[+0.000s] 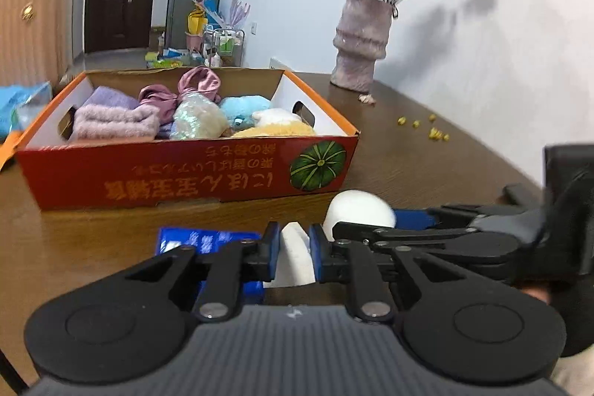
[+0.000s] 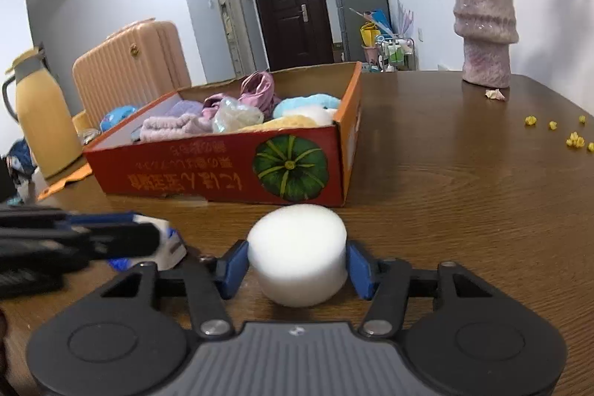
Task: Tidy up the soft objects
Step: 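Grasp the white sponge wedge with the left gripper while the right gripper grasps the white round sponge, then carry both white sponges over the box and open both grippers, then move both grippers back to the blue tissue packet on the table, then close both grippers on the blue tissue packet and lift it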
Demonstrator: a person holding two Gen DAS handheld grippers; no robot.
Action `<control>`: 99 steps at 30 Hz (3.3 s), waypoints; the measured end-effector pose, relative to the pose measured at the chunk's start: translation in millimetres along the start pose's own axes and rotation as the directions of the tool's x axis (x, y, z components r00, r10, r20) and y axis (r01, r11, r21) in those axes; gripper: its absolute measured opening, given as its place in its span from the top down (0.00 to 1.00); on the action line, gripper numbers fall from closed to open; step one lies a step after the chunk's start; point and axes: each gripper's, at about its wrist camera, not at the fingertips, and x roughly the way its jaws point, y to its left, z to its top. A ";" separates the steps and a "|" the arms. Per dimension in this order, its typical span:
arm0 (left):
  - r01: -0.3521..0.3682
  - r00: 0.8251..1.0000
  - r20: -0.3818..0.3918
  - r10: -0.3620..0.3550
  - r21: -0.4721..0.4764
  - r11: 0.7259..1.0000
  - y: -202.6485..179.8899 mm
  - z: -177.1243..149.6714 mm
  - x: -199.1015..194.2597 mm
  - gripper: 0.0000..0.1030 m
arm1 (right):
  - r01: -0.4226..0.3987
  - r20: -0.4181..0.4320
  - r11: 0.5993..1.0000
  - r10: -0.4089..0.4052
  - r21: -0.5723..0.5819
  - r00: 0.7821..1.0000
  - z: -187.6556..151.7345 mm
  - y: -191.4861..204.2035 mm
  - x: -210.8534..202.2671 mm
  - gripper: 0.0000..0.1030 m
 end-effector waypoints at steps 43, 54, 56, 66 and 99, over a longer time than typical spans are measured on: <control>-0.091 0.995 0.041 0.092 -0.032 0.995 129.7 128.6 109.1 0.48 | -0.117 -0.085 0.975 0.102 -0.189 0.991 117.2 106.1 119.7 0.42; -0.170 0.974 0.147 0.172 -0.024 0.985 133.8 134.6 27.8 0.40 | -0.078 0.010 0.987 0.080 -0.140 0.997 128.2 75.4 44.1 0.30; -0.193 0.969 0.161 0.190 0.005 0.981 128.3 128.7 6.0 0.37 | -0.048 0.045 0.989 0.055 -0.137 0.997 130.8 68.4 20.6 0.30; -0.259 0.939 0.246 0.241 0.044 0.965 100.4 92.5 -99.9 0.30 | 0.054 0.201 0.993 -0.032 -0.105 0.979 112.4 44.9 -94.5 0.22; -0.104 0.992 0.061 0.113 -0.138 0.985 78.6 -31.0 -74.5 0.38 | -0.116 0.094 0.993 0.113 0.027 0.989 -25.4 67.2 -83.6 0.29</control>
